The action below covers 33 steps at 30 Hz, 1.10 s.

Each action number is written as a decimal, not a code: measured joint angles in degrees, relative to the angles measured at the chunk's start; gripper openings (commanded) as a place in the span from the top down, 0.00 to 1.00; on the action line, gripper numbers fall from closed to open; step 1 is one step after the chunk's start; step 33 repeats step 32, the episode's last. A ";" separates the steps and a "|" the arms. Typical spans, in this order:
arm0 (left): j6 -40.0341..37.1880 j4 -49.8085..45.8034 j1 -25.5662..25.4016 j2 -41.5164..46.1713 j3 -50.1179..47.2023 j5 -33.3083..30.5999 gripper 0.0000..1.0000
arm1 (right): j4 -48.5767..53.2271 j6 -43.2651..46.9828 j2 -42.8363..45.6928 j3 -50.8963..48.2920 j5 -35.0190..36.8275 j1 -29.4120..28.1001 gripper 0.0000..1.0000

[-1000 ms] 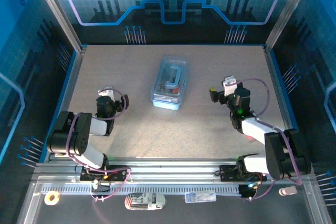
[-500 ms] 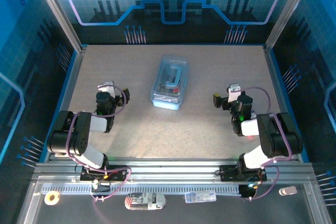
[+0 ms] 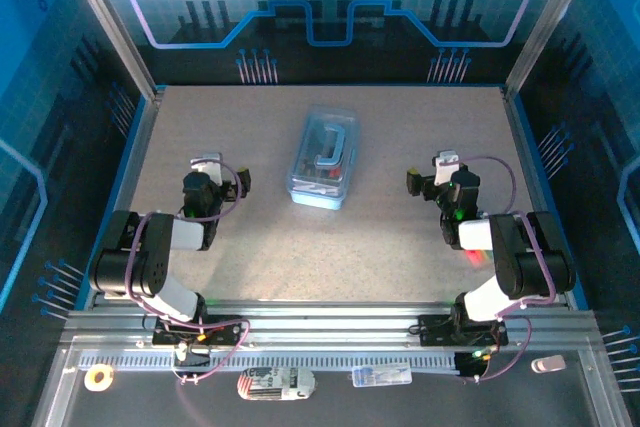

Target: Pack the tool kit

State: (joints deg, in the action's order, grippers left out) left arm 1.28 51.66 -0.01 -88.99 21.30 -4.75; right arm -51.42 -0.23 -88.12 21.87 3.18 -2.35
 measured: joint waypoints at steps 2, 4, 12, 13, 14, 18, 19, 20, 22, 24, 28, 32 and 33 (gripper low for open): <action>0.00 0.00 0.00 0.00 0.00 0.13 0.01 | 0.24 0.24 0.00 0.00 -0.15 -0.37 0.00; 0.00 -0.02 0.00 0.00 0.00 0.13 0.01 | 0.63 0.37 0.00 0.00 -0.28 -0.74 0.00; 0.00 -0.35 0.00 0.00 0.00 0.15 0.01 | 1.03 0.46 0.00 0.00 -0.44 -0.87 0.00; 0.00 -0.35 0.00 0.00 0.00 0.15 0.01 | 1.03 0.46 0.00 0.00 -0.42 -0.87 0.00; 0.00 -0.33 0.00 0.00 0.00 0.15 0.01 | 1.03 0.46 0.00 0.00 -0.44 -0.87 0.00; 0.00 -0.33 0.00 0.00 0.00 0.15 0.01 | 1.05 0.46 0.00 0.00 -0.44 -0.87 0.00; -0.02 -0.35 0.00 0.00 0.00 0.15 0.01 | 1.05 0.46 0.00 0.00 -0.44 -0.87 0.00; -0.02 -0.35 0.00 0.00 0.00 0.15 0.01 | 1.05 0.46 0.00 0.00 -0.44 -0.87 0.00; -0.04 -0.35 0.00 0.00 0.00 0.15 0.01 | 1.05 0.46 0.00 0.00 -0.46 -0.87 0.00; -0.17 -0.35 0.00 0.00 0.00 0.15 0.01 | 1.05 0.46 0.00 0.00 -0.46 -0.87 0.00; -0.20 -0.35 0.00 0.00 0.00 0.15 0.01 | 1.07 0.46 0.00 0.00 -0.48 -0.87 0.00; -0.20 -0.35 0.00 0.00 0.00 0.15 0.01 | 1.07 0.46 0.00 0.00 -0.61 -0.87 0.00; -0.20 -0.35 0.00 0.00 0.00 0.15 0.01 | 1.07 0.46 0.00 0.00 -0.61 -0.87 0.00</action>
